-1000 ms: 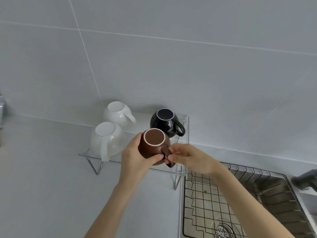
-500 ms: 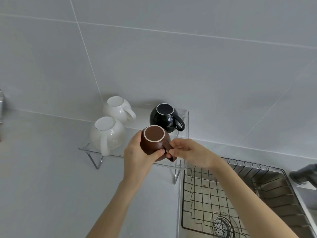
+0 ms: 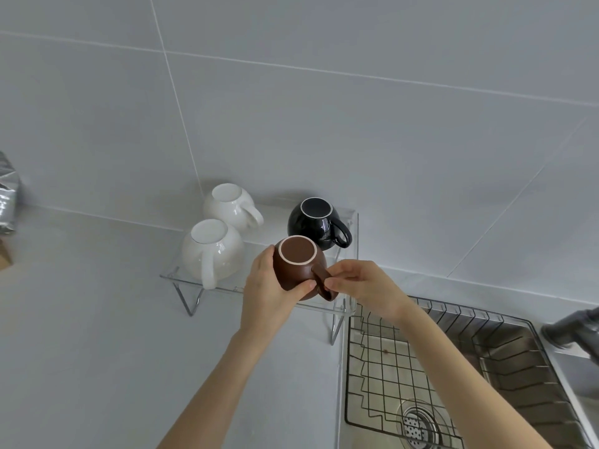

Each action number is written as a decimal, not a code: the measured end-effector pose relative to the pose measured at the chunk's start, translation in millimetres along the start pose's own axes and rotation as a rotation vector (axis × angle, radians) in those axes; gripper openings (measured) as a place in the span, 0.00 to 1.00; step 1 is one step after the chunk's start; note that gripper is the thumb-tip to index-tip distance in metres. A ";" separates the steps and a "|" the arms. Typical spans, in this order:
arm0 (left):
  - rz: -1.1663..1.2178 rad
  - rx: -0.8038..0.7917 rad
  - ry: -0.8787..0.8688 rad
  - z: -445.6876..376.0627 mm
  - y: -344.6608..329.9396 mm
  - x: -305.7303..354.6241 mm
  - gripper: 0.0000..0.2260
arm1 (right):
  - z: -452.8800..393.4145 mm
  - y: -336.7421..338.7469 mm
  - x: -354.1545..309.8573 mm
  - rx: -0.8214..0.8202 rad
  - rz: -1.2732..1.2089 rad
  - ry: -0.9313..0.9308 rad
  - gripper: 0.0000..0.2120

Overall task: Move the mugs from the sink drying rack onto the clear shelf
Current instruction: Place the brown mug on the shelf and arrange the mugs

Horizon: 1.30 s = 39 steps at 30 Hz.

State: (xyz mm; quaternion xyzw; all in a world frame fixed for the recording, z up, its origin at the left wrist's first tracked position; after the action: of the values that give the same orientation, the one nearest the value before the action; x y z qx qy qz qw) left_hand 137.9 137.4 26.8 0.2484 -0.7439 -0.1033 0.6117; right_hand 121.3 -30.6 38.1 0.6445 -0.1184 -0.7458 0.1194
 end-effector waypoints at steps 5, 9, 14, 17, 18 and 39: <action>0.042 0.009 -0.131 -1.9 40.8 19.4 0.28 | 24.8 1.4 -21.4 0.370 0.185 0.145 0.10; 0.000 0.081 -0.251 -32.0 92.6 21.3 0.17 | 42.0 -25.4 -55.2 0.465 0.172 0.329 0.08; -0.049 -0.061 -0.097 -85.6 127.3 -20.3 0.19 | 28.8 -97.3 -73.1 0.368 0.211 0.311 0.07; -0.013 -0.176 0.020 -101.9 129.7 -42.5 0.17 | 11.3 -138.4 -76.3 0.358 0.218 0.189 0.14; 0.001 -0.199 0.041 -105.0 129.3 -48.9 0.16 | 6.1 -149.2 -76.3 0.379 0.247 0.152 0.17; -0.043 -0.143 -0.009 -83.1 140.5 -70.5 0.15 | -37.4 -136.6 -67.4 0.290 0.344 0.251 0.06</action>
State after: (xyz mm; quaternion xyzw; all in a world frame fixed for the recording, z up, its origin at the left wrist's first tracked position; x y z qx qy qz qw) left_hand 192.7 305.0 49.6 0.2196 -0.7318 -0.1702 0.6223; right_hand 164.4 119.8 50.6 0.7127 -0.3164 -0.6041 0.1644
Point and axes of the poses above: each hand's wrist, its own z-axis away from the middle knuckle, its own y-axis out of the back of the hand, x = y × z, the point moved 4 cm from there along -z, towards the middle knuckle, and after that the axes turned 10 degrees about x, right-handed, at the moved point
